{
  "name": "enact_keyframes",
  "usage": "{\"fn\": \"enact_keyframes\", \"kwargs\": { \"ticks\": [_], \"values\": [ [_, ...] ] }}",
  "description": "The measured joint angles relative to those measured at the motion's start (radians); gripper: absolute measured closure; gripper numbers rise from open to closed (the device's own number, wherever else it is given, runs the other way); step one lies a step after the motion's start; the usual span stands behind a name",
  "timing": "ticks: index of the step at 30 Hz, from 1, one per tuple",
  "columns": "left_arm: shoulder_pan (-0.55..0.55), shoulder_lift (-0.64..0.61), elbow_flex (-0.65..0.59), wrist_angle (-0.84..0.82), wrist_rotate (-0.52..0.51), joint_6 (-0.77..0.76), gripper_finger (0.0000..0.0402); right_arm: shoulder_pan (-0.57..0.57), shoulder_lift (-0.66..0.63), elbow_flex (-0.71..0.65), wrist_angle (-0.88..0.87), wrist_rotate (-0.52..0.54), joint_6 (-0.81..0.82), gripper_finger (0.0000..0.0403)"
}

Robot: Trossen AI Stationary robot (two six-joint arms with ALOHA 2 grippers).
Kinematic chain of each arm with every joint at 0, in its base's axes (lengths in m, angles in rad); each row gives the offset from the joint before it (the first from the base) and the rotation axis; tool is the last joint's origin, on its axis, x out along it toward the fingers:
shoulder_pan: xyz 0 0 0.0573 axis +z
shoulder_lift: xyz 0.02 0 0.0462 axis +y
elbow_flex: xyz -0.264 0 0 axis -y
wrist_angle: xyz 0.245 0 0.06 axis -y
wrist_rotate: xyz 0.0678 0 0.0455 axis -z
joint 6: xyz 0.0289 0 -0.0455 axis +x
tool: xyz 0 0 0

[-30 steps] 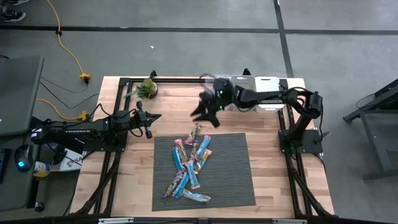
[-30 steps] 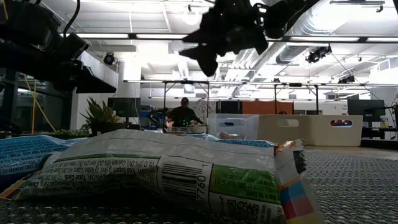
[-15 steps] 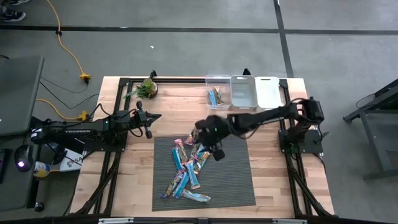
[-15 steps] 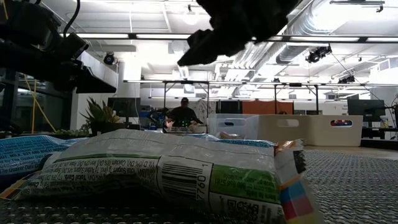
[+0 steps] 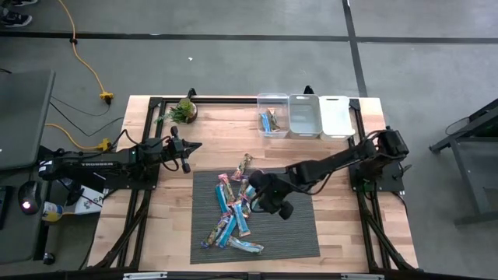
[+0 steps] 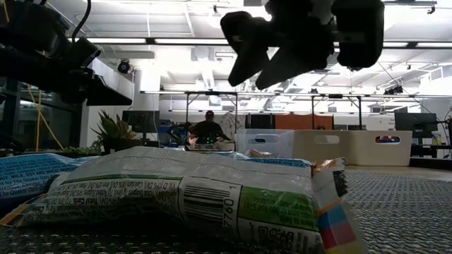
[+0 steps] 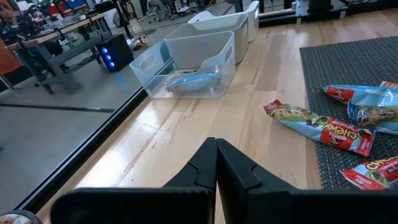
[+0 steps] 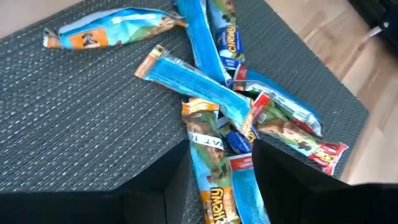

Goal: Pick and place Granola Bars by type
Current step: Put the yellow granola bar into the transparent bin

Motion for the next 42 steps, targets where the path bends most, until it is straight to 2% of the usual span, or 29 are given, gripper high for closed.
{"fn": "enact_keyframes", "kwargs": {
  "ticks": [4, 8, 16, 20, 25, 31, 42],
  "values": [
    [0.0, 0.0, 0.0, 0.0, 0.0, 0.0, 0.0401, -0.001, 0.032, 0.004, -0.004, 0.013, 0.0, 0.0247],
    [0.0, 0.0, 0.0, 0.0, 0.0, 0.0, 0.0401, 0.001, 0.076, 0.107, -0.059, 0.031, 0.006, 0.0247],
    [0.0, 0.0, 0.0, -0.001, 0.0, 0.0, 0.0401, -0.004, 0.278, 0.441, -0.347, -0.04, 0.031, 0.0247],
    [0.0, 0.0, 0.0, -0.001, 0.0, 0.0, 0.0401, -0.005, 0.375, 0.54, -0.54, -0.047, -0.011, 0.0247],
    [0.0, 0.0, 0.0, -0.003, 0.0, 0.0, 0.0401, -0.004, 0.424, 0.554, -0.617, -0.034, -0.062, 0.025],
    [0.0, 0.0, 0.0, -0.007, 0.0, 0.0, 0.0401, -0.003, 0.424, 0.555, -0.55, 0.089, -0.128, 0.0253],
    [0.0, 0.0, 0.0, -0.007, 0.0, 0.0, 0.0401, -0.002, 0.424, 0.556, -0.536, 0.062, -0.142, 0.0249]
  ]
}}
